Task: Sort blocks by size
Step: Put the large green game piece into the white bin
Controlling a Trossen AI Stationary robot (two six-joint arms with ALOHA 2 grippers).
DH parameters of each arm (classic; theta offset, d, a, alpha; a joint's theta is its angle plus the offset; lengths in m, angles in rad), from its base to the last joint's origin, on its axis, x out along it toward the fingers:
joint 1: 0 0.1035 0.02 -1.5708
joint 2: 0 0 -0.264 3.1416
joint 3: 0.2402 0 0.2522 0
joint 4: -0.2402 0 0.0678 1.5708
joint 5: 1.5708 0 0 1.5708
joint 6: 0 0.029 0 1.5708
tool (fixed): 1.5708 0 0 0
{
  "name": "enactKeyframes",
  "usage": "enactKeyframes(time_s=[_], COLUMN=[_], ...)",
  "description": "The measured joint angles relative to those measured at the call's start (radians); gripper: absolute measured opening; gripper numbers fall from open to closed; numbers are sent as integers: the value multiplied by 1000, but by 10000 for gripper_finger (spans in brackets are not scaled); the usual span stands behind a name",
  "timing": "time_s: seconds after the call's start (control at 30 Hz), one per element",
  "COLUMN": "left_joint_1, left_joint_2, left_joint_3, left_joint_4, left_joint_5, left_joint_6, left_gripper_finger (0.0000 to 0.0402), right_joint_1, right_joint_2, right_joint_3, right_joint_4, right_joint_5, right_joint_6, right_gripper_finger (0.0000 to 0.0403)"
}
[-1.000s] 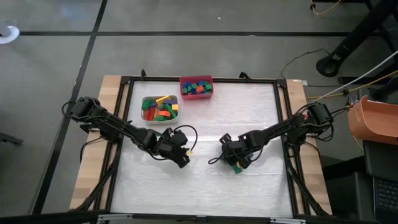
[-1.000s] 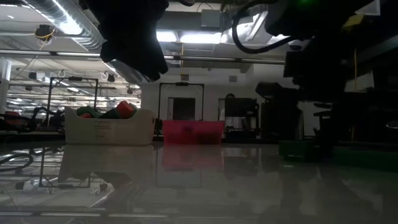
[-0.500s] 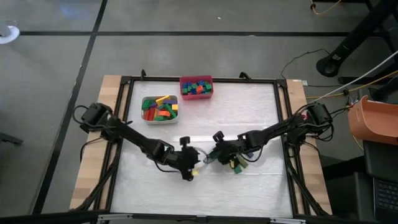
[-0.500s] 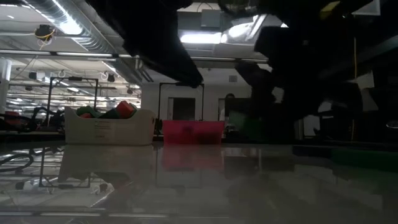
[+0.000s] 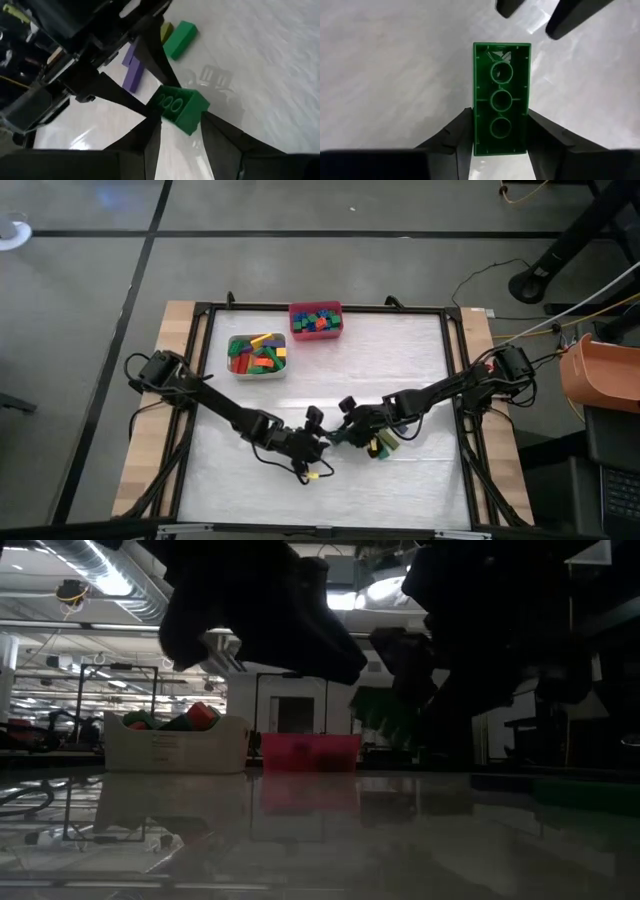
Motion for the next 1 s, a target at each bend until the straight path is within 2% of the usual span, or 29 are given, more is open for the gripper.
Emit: enactKeyframes(time_s=[0.27,0.7,1.0], left_joint_1=[-20,-19,-20], left_joint_2=[0,0,-1], left_joint_3=[1,0,0], left_joint_4=[58,51,51], left_joint_5=[23,31,36], left_joint_6=[131,183,229], left_gripper_finger=[127,127,127], right_joint_1=[-13,-68,-68], right_joint_2=[0,-2,-2], right_joint_3=[0,0,1], right_joint_4=[3,6,104], right_joint_5=[-109,-256,-357], right_joint_6=[128,351,462], right_gripper_finger=[158,158,158])
